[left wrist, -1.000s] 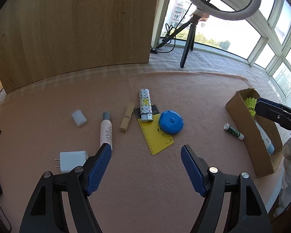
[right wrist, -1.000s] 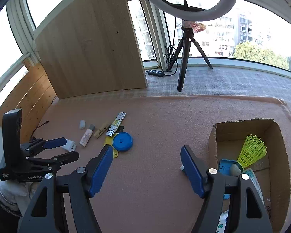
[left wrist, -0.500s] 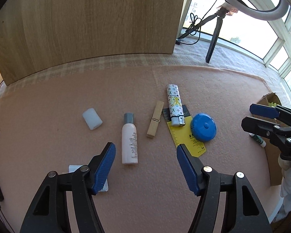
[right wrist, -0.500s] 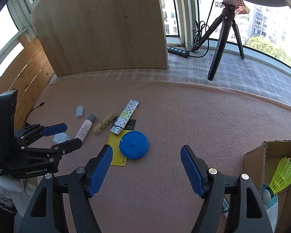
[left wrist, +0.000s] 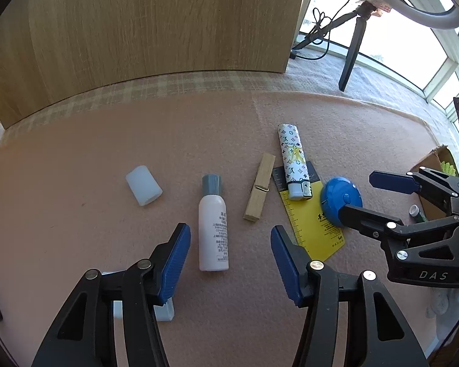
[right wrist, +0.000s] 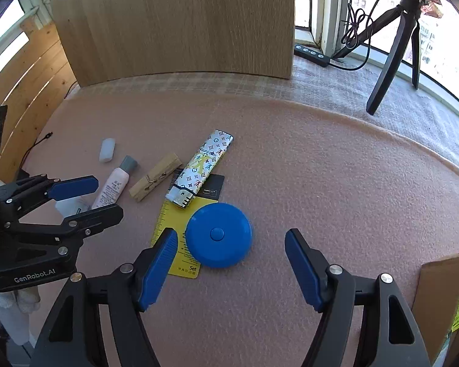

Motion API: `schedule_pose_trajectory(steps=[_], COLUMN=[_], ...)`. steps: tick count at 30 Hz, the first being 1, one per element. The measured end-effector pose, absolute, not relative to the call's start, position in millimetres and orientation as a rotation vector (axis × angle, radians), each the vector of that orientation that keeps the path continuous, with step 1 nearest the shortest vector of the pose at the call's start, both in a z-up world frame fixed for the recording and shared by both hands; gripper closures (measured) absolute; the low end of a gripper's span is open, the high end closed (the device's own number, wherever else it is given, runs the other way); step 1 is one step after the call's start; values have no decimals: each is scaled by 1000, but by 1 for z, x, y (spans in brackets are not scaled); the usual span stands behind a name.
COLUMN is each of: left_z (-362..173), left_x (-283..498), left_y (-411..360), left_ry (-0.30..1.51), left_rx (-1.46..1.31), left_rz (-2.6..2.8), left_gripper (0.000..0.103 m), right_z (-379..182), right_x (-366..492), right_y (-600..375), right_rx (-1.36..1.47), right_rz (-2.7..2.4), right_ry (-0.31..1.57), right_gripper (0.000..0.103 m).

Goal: Organize objects
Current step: 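Grasp the blue tape measure with the right gripper while the left grasps the white lotion bottle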

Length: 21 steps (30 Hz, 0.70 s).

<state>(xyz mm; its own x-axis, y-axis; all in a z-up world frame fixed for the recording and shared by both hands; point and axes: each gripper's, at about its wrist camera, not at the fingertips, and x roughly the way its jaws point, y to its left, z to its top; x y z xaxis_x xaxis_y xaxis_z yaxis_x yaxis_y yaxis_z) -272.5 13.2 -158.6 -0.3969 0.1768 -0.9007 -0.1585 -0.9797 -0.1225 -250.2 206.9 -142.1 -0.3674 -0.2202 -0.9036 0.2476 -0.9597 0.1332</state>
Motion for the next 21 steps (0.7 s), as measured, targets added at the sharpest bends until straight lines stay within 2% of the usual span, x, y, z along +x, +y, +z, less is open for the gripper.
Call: schedule_pose_trajectory(steps=[11,15,18,21], left_z=[-173,-174,-175,-175], left_x=[-282,-283,-283,-283], left_y=[15,15,12,13], left_ry=[-3,14,6,6], left_rx=[-1634,-1635,-1632,-1628], left_rz=[2456,2467,2474,2474], left_gripper=[59,74,82,82], right_z=[-160,-161,-161,-159], right_x=[-259,-259,-258,-257], right_y=[186,184,184,185], right_rx=[1589,1587,1583,1582], right_rz=[-2392,-2393,-2385,-2375], right_ry=[193,206,201,190], right_gripper=[34,35,41,54])
